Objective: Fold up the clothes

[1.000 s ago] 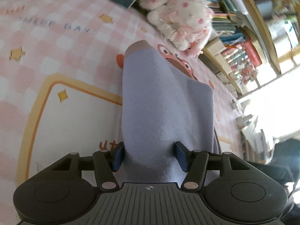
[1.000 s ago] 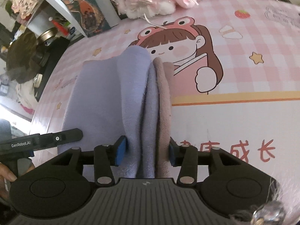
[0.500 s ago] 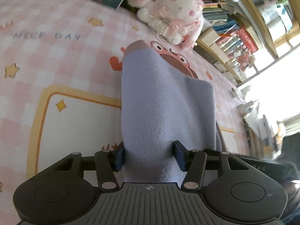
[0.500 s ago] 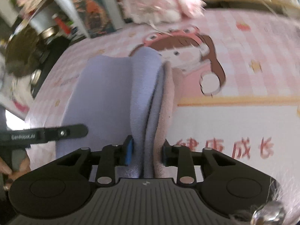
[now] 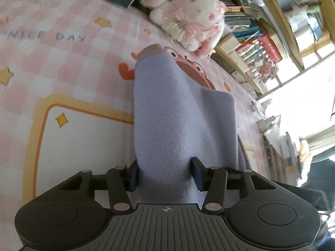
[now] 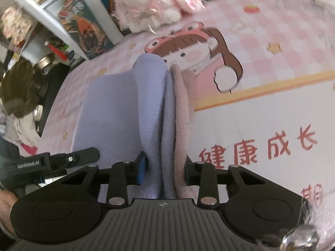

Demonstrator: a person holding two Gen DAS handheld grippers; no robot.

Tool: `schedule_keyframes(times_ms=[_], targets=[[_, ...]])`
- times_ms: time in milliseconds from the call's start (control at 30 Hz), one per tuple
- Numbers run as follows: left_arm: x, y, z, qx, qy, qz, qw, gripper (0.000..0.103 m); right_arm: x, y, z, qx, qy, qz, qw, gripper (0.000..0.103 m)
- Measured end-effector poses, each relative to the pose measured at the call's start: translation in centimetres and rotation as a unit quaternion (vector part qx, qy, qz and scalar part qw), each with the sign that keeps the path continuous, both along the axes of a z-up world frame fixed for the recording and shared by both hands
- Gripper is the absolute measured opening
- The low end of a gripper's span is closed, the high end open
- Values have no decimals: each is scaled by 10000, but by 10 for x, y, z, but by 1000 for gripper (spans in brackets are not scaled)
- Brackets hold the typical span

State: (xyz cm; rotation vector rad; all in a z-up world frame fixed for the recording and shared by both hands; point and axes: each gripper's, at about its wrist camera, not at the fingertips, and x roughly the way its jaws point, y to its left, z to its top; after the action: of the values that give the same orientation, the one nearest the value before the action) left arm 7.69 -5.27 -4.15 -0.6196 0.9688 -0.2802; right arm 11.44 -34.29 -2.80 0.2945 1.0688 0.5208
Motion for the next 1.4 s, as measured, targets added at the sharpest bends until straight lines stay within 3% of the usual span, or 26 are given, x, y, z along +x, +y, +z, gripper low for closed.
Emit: schedule_keyframes(times_ms=[267,600,1033,1400], targets=[[-25,-16,30,462,-450,96,9979,46,-25,-3,25,-23,-658,321,9973,25],[-53,-55,54,1060,-667,455,9911,46,-32,-25,34,111,-847,765,9934,25],[-76,-82,53,1176,-440,642,9900,47,-49,-51,26,213,-720,947,9927,25],[-75,-69,49,1190,-387,459,9911,47,-56,-43,24,132,-620,883,9941,25]])
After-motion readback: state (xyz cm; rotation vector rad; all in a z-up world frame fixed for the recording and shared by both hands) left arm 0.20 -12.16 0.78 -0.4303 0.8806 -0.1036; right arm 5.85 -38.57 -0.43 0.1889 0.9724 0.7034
